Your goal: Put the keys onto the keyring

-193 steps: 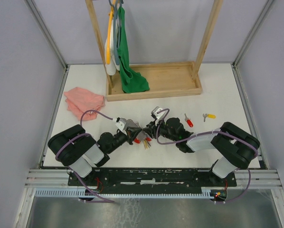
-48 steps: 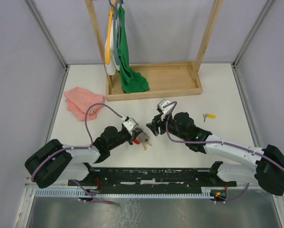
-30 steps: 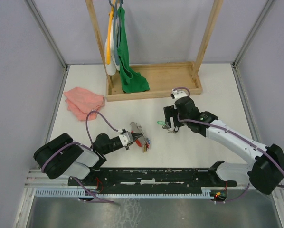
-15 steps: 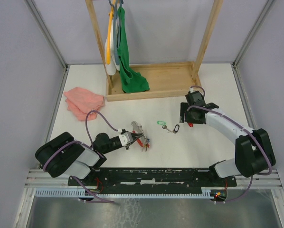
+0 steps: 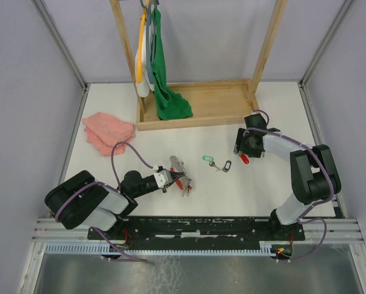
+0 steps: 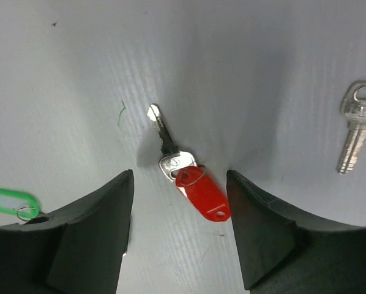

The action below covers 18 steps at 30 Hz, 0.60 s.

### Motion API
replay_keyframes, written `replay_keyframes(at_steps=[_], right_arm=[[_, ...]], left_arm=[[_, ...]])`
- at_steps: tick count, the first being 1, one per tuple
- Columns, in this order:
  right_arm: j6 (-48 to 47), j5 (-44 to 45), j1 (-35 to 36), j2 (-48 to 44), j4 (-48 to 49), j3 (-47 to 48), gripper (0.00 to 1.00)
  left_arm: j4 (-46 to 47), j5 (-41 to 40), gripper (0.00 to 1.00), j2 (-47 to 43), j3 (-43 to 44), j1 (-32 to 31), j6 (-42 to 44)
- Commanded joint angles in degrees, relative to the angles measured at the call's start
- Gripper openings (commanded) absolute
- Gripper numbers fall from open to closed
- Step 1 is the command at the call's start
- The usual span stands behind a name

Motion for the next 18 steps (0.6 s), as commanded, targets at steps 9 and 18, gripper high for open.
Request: replay_keyframes(at_steps=[9,18], right_arm=[[-3.97,-11.65,7.13,-2.51,5.38,1.11,0.64],[-8.84,5.39,7.31,-10.06,6.18,-3.65,0.51]], left_arm=[[2.18,-0.16,0.03,-2.38,1.32,0.19,0.63],[2.09,-0.48,0.03,-2.72,1.23,0.2,0.39]])
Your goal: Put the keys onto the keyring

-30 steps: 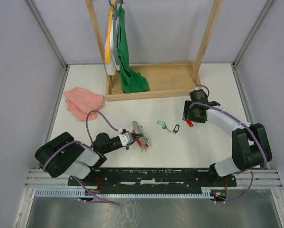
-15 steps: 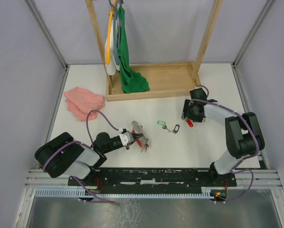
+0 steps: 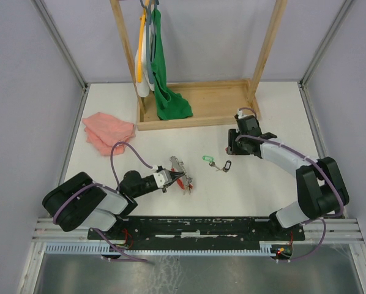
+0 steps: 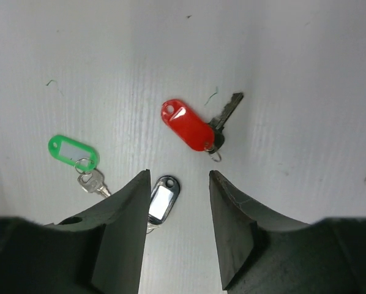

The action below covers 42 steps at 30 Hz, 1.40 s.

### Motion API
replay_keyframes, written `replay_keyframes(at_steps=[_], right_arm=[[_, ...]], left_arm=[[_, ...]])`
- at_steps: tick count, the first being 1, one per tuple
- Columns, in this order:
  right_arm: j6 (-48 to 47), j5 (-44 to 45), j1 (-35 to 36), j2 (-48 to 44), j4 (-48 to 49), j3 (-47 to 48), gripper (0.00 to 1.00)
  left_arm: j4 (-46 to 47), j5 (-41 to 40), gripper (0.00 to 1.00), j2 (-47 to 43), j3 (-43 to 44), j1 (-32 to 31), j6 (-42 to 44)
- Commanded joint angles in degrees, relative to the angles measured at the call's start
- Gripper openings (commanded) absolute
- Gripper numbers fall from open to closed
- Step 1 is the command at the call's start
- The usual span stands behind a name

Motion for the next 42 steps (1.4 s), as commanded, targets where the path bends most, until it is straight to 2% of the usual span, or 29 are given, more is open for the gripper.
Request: replay_keyframes(at_steps=[1,14,20,25,27,32,38,42], right_arm=[[-2.52,8.84,-0.25,-1.71,2.64,-1.47,0.5],[-1.54,8.61,-0.27,5.09,8.3,-2.15,0.41],[-1.78,8.97,-0.25,5.4,8.34,-2.5,0.27],[-1.55,8.22,-0.23,3.1,4.78,-1.59,0.05],[-1.48,7.58,-0.04,1.45,0.68,-0.95,0.01],[-1.91,7.76,1.63,-1.75,-11.47,1.88,0.01],[-2.91,7.95,3.44,-2.48,-31.31,9.57,0.01],[-3.58,8.49,5.6,-3.34,-38.78,12.4,0.01]], left_arm=[[3.12,-0.28,0.03,-1.19,1.33,0.19,0.42],[1.97,0.13,0.03,-1.31,1.73,0.18,0.5],[2.73,0.95,0.03,-1.34,1.62,0.17,0.16],[5.02,1.73,0.03,-1.34,0.9,0.19,-0.24],[5.01,1.9,0.03,-1.81,0.65,0.19,-0.23],[5.13,3.15,0.03,-2.73,0.24,0.19,-0.28],[5.38,5.65,0.03,-1.72,1.09,0.19,-0.81],[6.1,5.65,0.03,-1.67,0.89,0.18,-1.0]])
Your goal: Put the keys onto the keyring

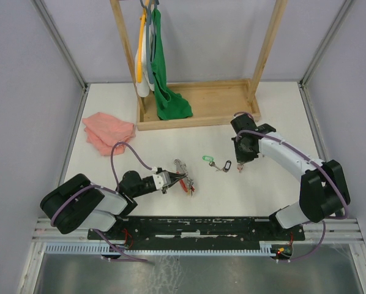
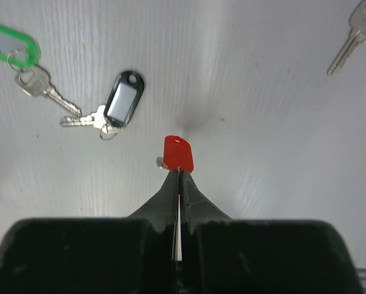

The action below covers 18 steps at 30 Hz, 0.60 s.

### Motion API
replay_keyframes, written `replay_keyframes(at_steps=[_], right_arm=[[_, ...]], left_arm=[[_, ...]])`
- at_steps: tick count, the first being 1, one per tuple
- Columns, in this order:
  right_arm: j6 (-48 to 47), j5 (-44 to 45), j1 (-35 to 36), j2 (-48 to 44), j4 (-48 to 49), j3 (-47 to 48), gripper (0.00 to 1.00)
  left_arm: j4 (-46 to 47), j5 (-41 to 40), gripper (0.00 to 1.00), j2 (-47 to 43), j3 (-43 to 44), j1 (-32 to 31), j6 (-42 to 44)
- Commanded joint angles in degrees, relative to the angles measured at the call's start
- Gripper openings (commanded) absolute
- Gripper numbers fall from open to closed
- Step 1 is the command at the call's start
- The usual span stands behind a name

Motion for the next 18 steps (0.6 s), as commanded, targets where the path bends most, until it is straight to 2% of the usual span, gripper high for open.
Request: replay_keyframes(at_steps=[1,6,18], right_arm=[[-1.63,0.62,1.96,-2.55,-13.52,4.33,0.01],[-4.09,-0.47,2.49,2.19,-15.53,7.44,0.01],[-7.52,0.87,3.41,21.34,-9.92,15.87,0.01]], left_arm=[[6.36,1.78,0.03,-0.11,0.87,0.2,-0.96],[6.97,2.0,0.03,-0.88,0.45,0.25,-1.81],[6.17,2.3,0.03,0.17,1.21,0.18,-2.28]])
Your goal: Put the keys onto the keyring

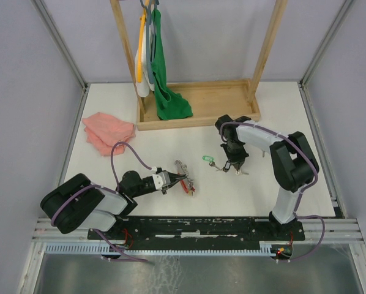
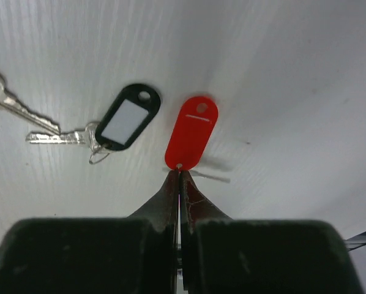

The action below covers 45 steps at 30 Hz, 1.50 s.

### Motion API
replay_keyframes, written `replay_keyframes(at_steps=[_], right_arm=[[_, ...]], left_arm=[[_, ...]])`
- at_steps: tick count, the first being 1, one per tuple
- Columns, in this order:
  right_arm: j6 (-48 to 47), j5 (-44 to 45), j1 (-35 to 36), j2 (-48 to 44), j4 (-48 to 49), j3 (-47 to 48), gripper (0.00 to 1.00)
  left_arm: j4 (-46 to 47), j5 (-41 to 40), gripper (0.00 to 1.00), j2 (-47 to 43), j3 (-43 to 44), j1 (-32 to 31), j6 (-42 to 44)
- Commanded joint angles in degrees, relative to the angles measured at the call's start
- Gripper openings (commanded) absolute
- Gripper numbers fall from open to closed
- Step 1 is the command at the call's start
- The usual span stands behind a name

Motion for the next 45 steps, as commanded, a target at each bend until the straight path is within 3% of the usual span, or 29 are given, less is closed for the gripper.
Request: replay_keyframes(at_steps=[1,9,13,18,26,31,37,45], right_arm=[[-1.88,1.83,0.42,3.58,2.47,5.54,0.01],[-2.76,2.26,0.57,5.52,10.03,6.46,0.13],[-2.21,1.52,1.1,-2.03,15.74,0.17,0.31],[1.23,1.86,3.11,-15.38,29.2,-12.33,0.41],[5.81,12.8,6.72,-30.26,53.5,-33.59,0.44],[5.72,16.46,7.78,-31.39,61.62,-39.16,0.43],[5.73,17.96,8.3,-30.61,67.34,-43.18,0.34],[5.86,15.92,8.62,-28.56,68.55,-43.43,0.32]], left_arm=[[4.96,0.81,0.03,0.08,1.28,0.19,-0.87],[3.62,-0.06,0.03,0.01,1.59,0.2,-0.46],[3.22,-0.75,0.03,-0.64,1.5,0.19,-0.24],[2.5,-1.72,0.03,-0.74,1.63,0.19,-0.17],[3.31,-2.14,0.03,-0.3,1.62,0.19,-0.71],[3.85,-2.21,0.03,0.1,1.59,0.19,-0.96],[3.87,-2.35,0.03,0.24,1.68,0.13,-1.21],[3.92,-2.32,0.03,0.61,1.89,0.21,-1.31]])
